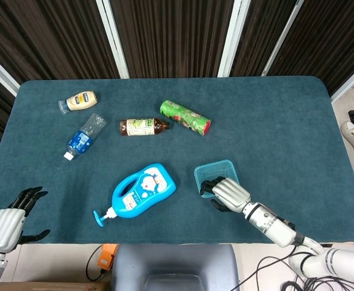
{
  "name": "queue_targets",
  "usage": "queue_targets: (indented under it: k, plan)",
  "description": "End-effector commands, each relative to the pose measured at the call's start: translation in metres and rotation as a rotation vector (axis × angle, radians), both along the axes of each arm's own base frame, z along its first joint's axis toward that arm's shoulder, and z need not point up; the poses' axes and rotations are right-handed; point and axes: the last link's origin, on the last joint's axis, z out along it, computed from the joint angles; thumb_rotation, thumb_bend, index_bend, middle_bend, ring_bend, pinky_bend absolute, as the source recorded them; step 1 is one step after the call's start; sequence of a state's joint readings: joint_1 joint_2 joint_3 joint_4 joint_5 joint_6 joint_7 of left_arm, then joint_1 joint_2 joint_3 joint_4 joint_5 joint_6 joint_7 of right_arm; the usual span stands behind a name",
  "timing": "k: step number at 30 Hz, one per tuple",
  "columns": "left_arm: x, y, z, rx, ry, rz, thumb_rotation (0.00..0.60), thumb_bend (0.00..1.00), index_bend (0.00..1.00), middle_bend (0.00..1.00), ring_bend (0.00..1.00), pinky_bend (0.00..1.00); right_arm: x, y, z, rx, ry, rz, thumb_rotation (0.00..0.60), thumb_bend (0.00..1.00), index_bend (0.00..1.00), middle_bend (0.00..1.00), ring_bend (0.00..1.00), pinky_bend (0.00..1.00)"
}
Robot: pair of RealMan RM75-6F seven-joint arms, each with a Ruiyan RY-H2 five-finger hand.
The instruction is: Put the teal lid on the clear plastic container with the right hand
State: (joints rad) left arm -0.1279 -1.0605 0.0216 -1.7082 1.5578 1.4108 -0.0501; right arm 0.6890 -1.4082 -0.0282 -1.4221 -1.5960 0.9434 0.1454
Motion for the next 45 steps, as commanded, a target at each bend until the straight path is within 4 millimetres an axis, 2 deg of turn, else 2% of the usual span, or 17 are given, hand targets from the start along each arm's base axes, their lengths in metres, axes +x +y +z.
queue_targets:
  k: [1,32,45]
  plan:
    - [0.000,0.000,0.000,0.000,0.000,0.000,0.600,0.34,0.20,0.10,0.10,0.39,-0.002,0.000,-0.001,0.003,0.001,-0.005,0.600,0.65,0.48,0.38,0.41,0.43]
    - [0.000,-0.001,0.001,0.001,0.000,0.004,0.600,0.33,0.20,0.10,0.10,0.39,-0.023,0.003,-0.006,0.030,0.010,-0.046,0.600,0.65,0.48,0.38,0.41,0.43]
    - [0.000,-0.001,0.000,-0.001,-0.001,0.004,0.600,0.34,0.20,0.10,0.10,0.39,-0.012,-0.008,0.013,-0.050,-0.096,-0.041,0.600,0.65,0.47,0.38,0.39,0.41]
